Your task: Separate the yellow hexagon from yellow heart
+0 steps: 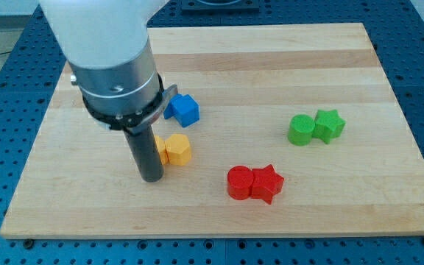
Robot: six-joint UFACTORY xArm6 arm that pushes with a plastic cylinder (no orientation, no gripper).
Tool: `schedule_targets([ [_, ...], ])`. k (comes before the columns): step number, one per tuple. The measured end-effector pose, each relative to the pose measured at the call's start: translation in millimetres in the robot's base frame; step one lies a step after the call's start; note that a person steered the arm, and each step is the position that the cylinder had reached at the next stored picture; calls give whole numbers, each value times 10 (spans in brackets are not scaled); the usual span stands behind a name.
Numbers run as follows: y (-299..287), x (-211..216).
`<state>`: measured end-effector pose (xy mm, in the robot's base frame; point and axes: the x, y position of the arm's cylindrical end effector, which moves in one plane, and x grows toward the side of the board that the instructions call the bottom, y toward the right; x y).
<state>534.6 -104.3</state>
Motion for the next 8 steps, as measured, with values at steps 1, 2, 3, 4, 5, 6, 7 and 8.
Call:
schedule_targets([
  [1, -1, -59],
  [2, -286, 140],
  [3, -366, 247],
  [4, -313, 111],
  [5, -74, -49],
  [6, 255, -108],
  [7, 549, -164],
  [8, 596, -291],
])
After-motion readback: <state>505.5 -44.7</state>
